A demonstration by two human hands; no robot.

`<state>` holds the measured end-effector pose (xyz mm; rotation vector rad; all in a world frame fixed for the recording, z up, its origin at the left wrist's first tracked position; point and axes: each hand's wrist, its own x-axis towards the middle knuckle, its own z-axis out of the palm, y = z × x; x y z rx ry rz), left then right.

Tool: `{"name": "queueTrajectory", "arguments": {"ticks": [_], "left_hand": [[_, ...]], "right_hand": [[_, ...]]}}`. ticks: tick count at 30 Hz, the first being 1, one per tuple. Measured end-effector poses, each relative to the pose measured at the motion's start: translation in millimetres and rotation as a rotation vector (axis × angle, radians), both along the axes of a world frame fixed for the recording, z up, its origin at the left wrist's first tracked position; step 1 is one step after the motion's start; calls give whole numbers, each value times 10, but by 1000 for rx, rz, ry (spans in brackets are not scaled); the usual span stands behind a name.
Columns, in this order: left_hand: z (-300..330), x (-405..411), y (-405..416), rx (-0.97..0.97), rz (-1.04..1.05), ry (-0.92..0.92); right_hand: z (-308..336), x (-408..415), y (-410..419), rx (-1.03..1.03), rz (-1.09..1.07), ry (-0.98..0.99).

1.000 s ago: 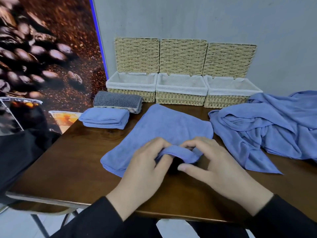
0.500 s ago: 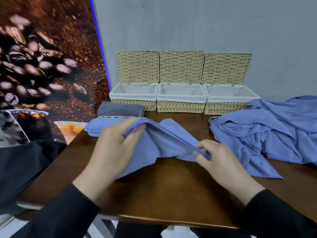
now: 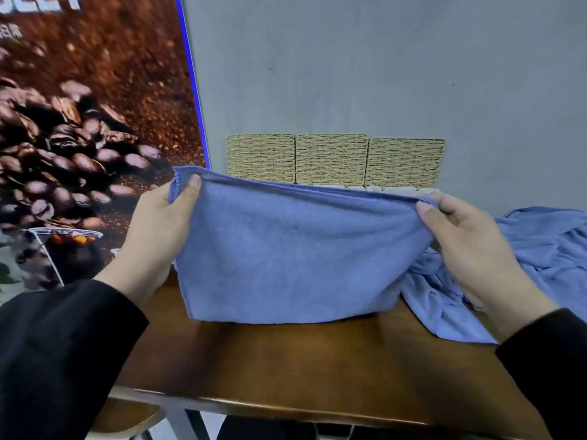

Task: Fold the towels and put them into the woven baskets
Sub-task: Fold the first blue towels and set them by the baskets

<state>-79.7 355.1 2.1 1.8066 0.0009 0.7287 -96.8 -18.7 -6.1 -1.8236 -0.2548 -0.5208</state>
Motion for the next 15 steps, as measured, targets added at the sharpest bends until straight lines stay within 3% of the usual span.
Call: {"name": "queueTrajectory", "arguments": {"ticks": [2, 4, 12, 15], "left_hand": [[28, 7, 15, -26, -20, 13], [46, 6, 30, -50, -34, 28], [86, -18, 133, -32, -72, 81], [107, -41, 110, -64, -56, 58]], "right_hand": [[111, -17, 8, -29, 35, -34], [189, -42, -14, -203, 86, -74], [566, -205, -55, -1252, 20, 184], [598, -227, -112, -1229, 78, 277]]}}
